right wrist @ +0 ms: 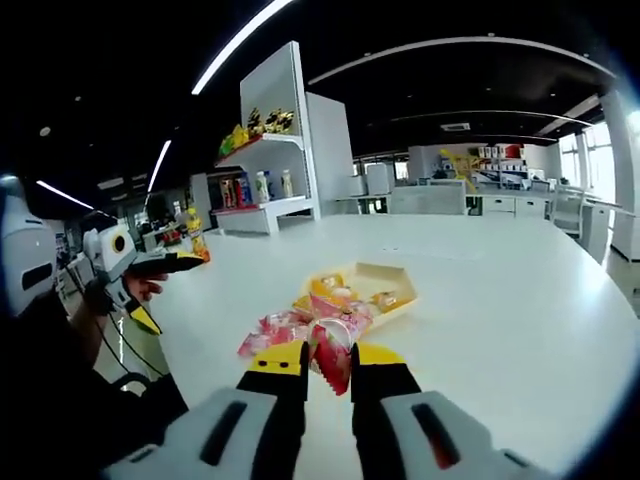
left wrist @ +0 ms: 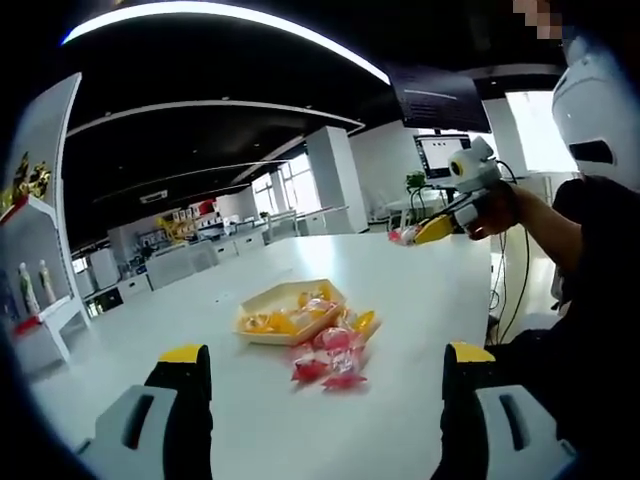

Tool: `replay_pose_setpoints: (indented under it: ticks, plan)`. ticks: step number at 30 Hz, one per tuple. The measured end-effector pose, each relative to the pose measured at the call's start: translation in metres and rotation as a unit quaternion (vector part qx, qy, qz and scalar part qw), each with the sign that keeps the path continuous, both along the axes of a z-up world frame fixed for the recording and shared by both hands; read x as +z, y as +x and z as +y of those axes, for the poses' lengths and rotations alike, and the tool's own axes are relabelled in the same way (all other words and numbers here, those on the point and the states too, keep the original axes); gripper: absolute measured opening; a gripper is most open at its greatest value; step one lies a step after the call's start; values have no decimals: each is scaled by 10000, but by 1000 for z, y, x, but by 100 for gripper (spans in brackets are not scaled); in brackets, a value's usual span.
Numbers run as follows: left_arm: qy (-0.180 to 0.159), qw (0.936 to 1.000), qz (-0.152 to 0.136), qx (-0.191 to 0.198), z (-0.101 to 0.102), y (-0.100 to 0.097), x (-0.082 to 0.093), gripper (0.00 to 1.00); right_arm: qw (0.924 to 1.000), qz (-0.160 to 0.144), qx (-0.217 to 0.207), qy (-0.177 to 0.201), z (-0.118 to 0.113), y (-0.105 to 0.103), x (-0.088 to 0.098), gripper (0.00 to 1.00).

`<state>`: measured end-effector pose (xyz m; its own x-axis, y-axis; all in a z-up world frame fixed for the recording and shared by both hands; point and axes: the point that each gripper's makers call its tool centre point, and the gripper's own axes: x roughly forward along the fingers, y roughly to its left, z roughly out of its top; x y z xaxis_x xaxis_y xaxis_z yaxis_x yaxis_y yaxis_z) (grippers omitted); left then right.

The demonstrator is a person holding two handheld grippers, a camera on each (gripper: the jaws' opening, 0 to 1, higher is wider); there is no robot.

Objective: Pick up the marshmallows scattered on the table and place them into the bowl on the table

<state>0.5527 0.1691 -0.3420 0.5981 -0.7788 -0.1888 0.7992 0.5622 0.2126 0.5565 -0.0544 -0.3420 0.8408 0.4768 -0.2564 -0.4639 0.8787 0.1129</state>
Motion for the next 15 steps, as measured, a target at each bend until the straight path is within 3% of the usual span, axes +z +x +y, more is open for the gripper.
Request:
replay_pose_setpoints:
  ticks: [15]
  plan:
    - [22, 10000, 84, -9, -4, 3, -5, 94, 9999, 44, -117, -34, -9, 8, -7, 14]
